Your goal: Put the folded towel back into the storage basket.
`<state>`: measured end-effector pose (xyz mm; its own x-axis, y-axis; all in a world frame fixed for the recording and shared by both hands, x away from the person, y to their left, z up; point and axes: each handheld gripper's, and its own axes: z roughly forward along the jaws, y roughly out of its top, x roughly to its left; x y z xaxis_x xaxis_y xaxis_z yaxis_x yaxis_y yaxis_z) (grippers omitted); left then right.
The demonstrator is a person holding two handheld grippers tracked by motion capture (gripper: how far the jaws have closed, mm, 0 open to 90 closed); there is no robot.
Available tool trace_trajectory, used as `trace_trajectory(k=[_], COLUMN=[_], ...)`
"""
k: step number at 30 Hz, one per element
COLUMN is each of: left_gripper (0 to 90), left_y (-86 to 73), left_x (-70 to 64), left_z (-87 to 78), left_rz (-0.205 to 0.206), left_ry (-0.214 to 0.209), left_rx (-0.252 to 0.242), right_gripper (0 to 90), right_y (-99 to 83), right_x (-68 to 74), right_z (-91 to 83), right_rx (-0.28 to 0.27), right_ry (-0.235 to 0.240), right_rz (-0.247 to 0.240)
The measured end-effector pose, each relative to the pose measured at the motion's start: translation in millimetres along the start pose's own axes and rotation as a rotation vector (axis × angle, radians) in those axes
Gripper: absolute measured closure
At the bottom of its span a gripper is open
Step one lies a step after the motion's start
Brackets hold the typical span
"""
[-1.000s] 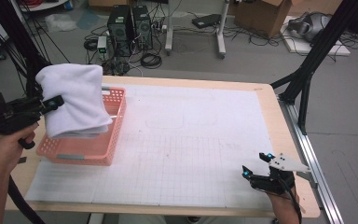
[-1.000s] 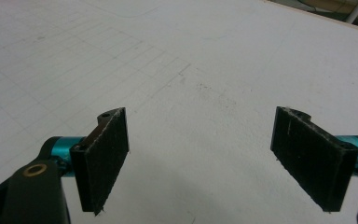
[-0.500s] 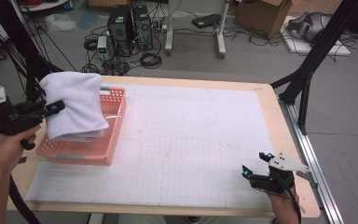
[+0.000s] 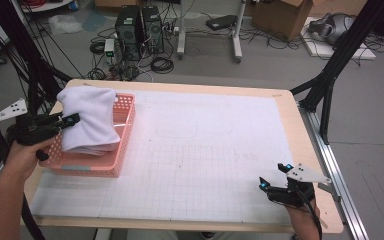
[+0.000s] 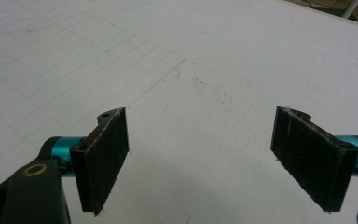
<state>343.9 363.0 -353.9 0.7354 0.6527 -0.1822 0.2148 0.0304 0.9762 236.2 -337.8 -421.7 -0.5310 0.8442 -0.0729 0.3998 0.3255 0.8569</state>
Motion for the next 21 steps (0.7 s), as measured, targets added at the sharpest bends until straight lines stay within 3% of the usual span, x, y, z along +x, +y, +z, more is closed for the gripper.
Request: trace_trajectory(k=[7, 11, 16, 21], left_gripper=[71.0, 70.7, 70.2, 69.2], left_y=[-6.8, -11.5, -14.5, -18.0], left_x=[4.1, 4.7, 6.5, 9.2], left_z=[10.5, 19.9, 27.0, 31.9], left_rz=[-0.010, -0.008, -0.022, -0.031], left_ry=[-0.005, -0.003, 0.007, 0.019], left_rx=[0.049, 0.110, 0.116, 0.157], right_gripper=[17.9, 17.9, 17.9, 17.9], right_y=[1.3, 0.9, 1.4, 1.3], right_x=[2.0, 2.3, 3.0, 3.0], right_z=[0.6, 0.0, 0.6, 0.9], right_rx=[-0.001, -0.002, 0.000, 0.001], right_ry=[0.006, 0.008, 0.011, 0.011], right_rz=[-0.011, -0.010, -0.012, -0.015])
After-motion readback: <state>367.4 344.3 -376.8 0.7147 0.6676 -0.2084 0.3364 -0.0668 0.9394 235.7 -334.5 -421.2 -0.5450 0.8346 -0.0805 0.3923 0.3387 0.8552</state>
